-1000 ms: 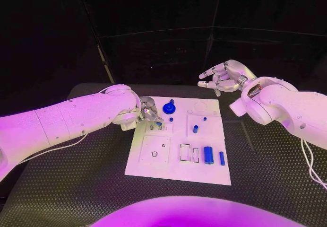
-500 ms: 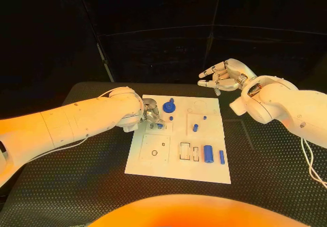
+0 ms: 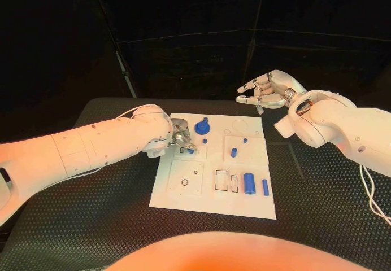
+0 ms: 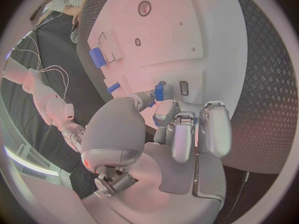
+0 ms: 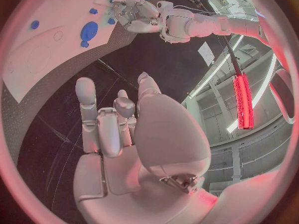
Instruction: Assemble the parts on the task board
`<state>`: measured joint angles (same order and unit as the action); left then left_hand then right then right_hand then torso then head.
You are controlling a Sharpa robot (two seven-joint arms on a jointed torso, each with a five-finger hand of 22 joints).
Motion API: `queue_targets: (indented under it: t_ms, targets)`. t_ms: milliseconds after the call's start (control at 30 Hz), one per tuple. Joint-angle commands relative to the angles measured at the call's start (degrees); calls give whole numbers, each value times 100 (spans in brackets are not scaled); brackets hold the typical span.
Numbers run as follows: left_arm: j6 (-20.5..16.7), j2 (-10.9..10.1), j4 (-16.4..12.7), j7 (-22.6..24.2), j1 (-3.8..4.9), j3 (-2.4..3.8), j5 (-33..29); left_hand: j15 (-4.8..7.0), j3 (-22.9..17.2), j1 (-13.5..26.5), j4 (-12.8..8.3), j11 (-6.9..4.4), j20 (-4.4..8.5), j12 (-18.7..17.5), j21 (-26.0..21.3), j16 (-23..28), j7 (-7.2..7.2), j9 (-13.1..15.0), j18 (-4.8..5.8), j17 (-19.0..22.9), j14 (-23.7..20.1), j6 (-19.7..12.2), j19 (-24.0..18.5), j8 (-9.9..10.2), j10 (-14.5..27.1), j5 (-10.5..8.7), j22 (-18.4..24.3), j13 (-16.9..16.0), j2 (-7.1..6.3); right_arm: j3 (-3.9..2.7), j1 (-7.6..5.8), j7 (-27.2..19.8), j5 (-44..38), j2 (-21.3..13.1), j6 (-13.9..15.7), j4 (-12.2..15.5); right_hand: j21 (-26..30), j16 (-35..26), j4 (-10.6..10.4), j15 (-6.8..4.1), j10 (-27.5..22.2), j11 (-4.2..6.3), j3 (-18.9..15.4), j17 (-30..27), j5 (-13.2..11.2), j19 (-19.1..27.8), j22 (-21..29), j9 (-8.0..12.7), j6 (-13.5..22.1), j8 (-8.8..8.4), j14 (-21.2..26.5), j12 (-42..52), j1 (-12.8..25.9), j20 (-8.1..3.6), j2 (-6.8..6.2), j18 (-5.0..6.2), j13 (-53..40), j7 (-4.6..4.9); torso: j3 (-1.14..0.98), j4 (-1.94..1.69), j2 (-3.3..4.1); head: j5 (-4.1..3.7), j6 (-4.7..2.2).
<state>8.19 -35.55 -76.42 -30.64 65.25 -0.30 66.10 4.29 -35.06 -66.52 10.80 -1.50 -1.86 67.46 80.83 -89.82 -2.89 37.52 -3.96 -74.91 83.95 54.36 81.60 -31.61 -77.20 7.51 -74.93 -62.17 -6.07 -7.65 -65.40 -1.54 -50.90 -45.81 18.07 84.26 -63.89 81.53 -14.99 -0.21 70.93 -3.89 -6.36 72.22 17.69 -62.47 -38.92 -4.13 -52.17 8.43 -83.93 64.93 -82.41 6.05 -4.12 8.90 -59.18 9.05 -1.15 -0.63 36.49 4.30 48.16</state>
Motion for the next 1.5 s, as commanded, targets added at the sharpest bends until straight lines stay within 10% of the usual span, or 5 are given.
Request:
queue_targets:
  t_ms: [33,1500]
  targets:
    - [142,-8,-7,-23,-4,0,173,35,-911,17,-873,0,3,-21,-25,-18,17,1,48,-1509,605,-14,14,-42,-39,38,-32,12,58,-2,-10,-27,-29,9,-39,4,9,-40,1,-29,9,9,-47,-9,34,13,6,4,-22,27,-229,-6,0,-24,74,33,6,-24,-3,-5,4,-1,7]
    - [853,293,340,-68,1,-62,189,56,-890,425,-917,-48,19,88,-51,-18,89,64,46,-1509,605,130,12,-204,-150,81,-37,-76,107,4,-8,3,-46,47,-77,-15,16,-42,-7,-30,5,9,-62,-9,48,12,13,5,-19,31,-230,-12,-1,-25,83,34,15,-24,-5,0,1,5,62]
